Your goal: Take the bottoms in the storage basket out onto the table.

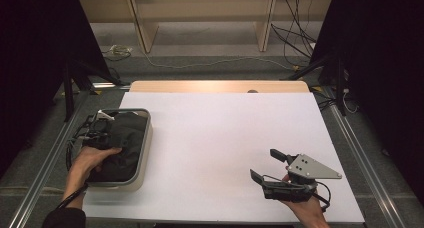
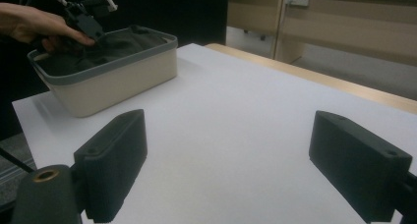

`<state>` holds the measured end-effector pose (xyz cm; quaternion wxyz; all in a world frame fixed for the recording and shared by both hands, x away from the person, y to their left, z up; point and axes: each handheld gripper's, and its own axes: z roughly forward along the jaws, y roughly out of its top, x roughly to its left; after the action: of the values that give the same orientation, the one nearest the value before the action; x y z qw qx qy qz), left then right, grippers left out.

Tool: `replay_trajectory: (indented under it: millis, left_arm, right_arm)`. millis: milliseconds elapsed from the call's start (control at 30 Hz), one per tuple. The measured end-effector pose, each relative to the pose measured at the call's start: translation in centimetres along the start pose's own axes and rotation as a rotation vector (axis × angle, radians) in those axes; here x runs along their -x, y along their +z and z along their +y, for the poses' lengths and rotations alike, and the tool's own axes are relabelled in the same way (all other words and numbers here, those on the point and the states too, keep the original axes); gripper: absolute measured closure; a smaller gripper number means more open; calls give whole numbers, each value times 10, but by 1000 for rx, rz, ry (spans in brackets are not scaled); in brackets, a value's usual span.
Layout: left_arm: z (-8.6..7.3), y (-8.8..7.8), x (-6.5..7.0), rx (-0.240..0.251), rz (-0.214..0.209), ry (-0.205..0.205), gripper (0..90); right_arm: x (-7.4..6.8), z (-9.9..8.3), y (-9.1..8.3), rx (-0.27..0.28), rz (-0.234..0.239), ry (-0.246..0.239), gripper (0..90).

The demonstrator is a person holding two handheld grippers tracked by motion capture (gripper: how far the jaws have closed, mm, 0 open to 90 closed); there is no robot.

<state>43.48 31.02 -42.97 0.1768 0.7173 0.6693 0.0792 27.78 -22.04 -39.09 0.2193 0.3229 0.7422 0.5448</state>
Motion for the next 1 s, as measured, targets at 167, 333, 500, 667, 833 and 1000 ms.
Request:
replay_trajectory:
  millis: [167,333,500,667,833,1000]
  left_arm:
    - [2,3,5,1,54,-5,0]
    - [5,7,6,-12,76,15,0]
    - [6,8,7,-19,81,35,0]
    - [5,3,5,-8,75,63,145]
    - [4,-4,5,14,66,79,258]
    - [-1,-12,-1,90,20,104,429]
  right_arm:
    - [-1,0,1,-8,7,2,153]
    - [-3,0,4,-20,14,-6,154]
    - [-2,0,4,-22,9,0,157]
    - [-2,1,4,-26,5,-1,162]
    - [-2,1,4,-27,2,-7,163]
    - [-2,1,4,-30,2,-8,168]
